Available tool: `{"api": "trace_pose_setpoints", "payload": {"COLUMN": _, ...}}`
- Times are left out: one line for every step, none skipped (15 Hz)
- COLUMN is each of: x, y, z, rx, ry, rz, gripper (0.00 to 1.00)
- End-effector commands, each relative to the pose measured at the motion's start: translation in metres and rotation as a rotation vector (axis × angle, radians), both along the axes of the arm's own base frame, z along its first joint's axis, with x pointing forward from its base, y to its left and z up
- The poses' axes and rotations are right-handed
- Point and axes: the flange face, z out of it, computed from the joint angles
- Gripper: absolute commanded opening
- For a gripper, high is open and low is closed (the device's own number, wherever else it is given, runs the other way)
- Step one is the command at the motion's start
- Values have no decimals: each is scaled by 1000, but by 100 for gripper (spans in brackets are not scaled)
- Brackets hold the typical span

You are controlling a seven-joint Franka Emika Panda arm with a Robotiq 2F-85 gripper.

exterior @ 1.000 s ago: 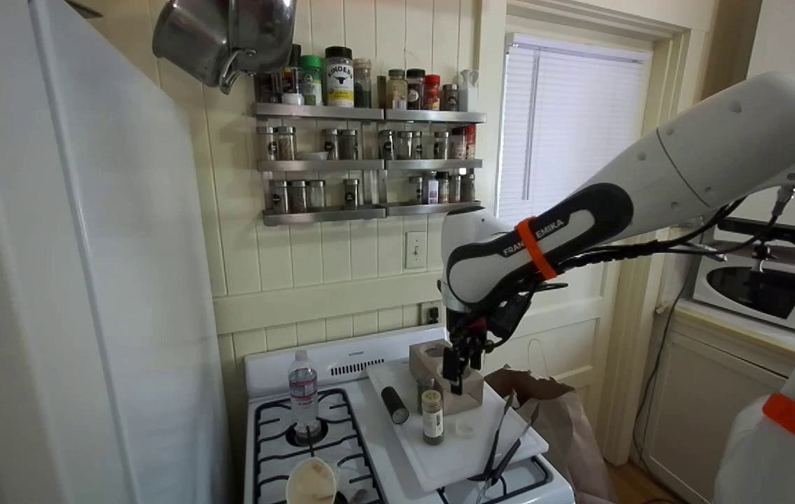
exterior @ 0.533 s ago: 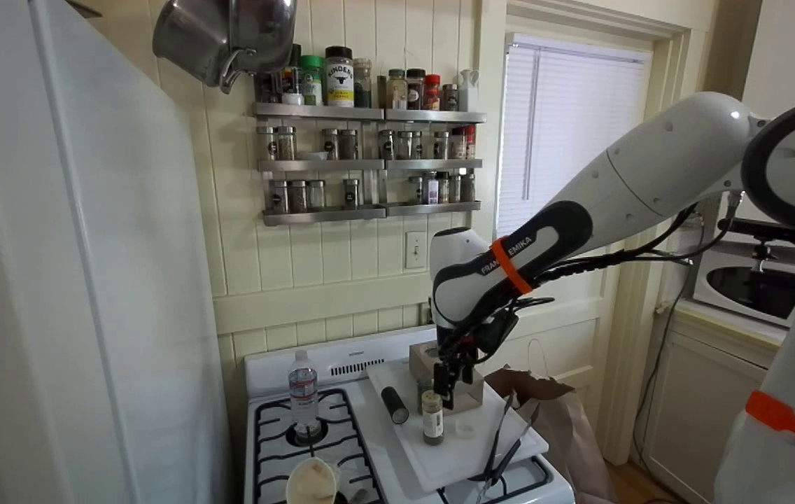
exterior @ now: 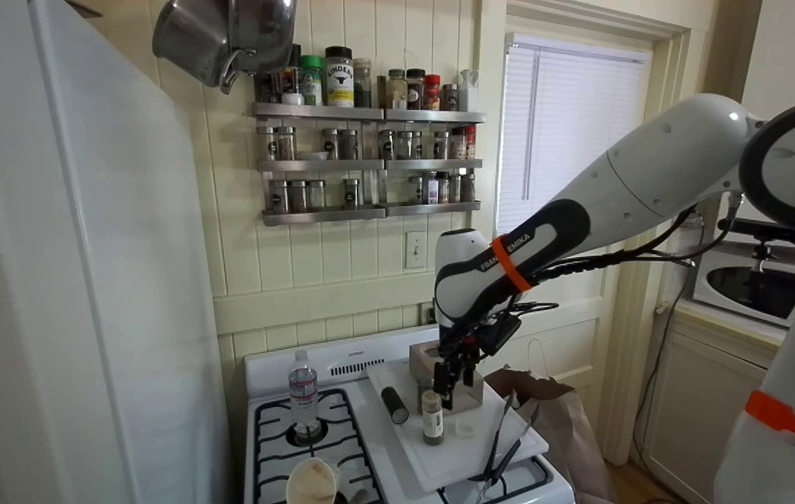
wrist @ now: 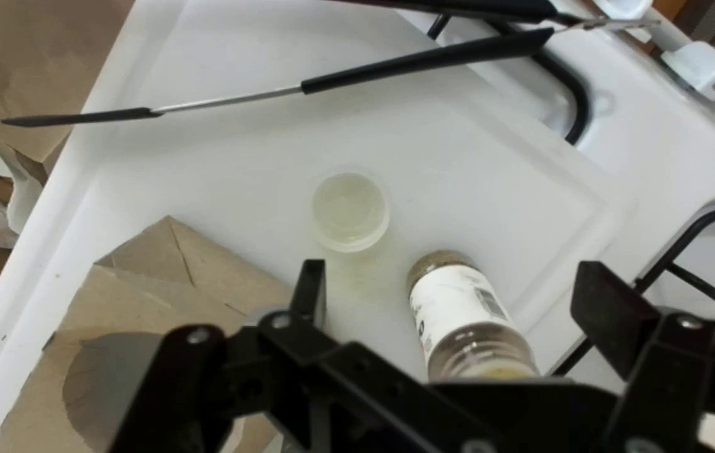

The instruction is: Pick up the glass jar from the stove and put it in the brown box.

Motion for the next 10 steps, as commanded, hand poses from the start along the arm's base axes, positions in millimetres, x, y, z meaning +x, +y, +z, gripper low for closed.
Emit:
{"api": "trace_pose_setpoints", "payload": {"x": 4, "y": 17, "z": 20, "rx": 37, "ry": -82, "rz": 13, "gripper": 100}}
{"api": "trace_pose_setpoints", "payload": {"x": 7, "y": 24, "z": 21, "rx": 31, "ry": -91, "rz": 27, "gripper": 100}}
{"api": "trace_pose_setpoints", "payload": {"x": 11, "y": 31, "z": 21, "rx": 23, "ry": -90, "rz": 39, "gripper": 100}}
{"api": "trace_pose_setpoints", "payload": {"x": 13, "y": 36, "z": 20, "rx": 9, "ry": -90, "rz": 48, "gripper": 100}}
{"api": "trace_pose_setpoints", "payload": {"x": 15, "y": 40, "z": 19, "rx": -14, "ry": -92, "rz": 52, "gripper": 100}}
{"api": "trace_pose_setpoints", "payload": {"x": 17, "y": 43, "z": 14, "rx": -29, "ry": -91, "rz": 56, "gripper": 100}}
{"api": "trace_pose_setpoints", "payload": {"x": 18, "y": 44, "z": 11, "rx": -47, "ry": -95, "rz": 54, "gripper": 100}}
{"api": "trace_pose_setpoints", "payload": {"x": 20, "y": 45, "z": 7, "rx": -59, "ry": -96, "rz": 52, "gripper": 100}}
{"api": "trace_pose_setpoints", "payload": {"x": 22, "y": 44, "z": 3, "rx": -62, "ry": -96, "rz": 47, "gripper": 100}}
{"api": "trace_pose_setpoints", "payload": {"x": 23, "y": 44, "z": -2, "rx": -62, "ry": -94, "rz": 41, "gripper": 100}}
